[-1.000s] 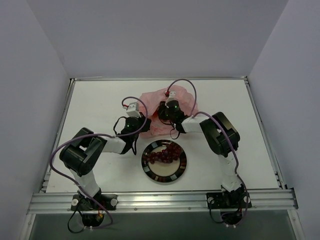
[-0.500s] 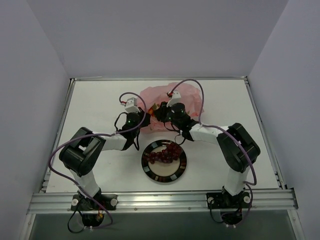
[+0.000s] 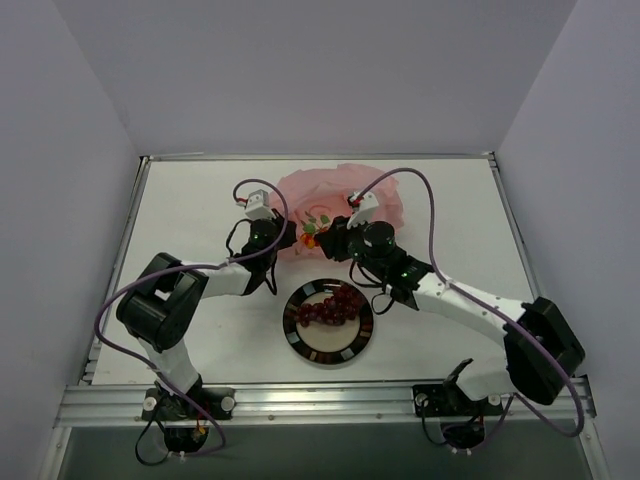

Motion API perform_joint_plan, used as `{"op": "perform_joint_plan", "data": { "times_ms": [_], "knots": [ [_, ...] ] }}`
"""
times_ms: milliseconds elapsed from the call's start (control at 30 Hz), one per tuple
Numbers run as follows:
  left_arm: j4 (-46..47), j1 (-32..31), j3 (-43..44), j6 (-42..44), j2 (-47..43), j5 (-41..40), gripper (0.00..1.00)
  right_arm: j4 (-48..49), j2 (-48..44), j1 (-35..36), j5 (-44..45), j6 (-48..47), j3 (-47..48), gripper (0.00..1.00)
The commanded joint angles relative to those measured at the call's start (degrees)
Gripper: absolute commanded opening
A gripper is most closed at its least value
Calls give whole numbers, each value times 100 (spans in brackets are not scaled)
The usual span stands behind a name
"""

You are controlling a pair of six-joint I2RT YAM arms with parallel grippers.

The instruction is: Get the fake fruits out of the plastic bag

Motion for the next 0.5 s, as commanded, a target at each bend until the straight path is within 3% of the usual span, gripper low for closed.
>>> {"op": "perform_joint_plan", "data": {
  "times_ms": [0, 233, 467],
  "knots": [
    [55, 82, 236, 83, -357, 9, 2, -637, -656, 218, 193, -157, -177, 0],
    [116, 91, 175, 241, -436, 106, 2, -1500, -1588, 1394, 79, 89, -818, 0],
    [169, 73, 87, 364, -454, 159, 2, -1826, -1651, 2424, 97, 432, -1126, 0]
  ]
}}
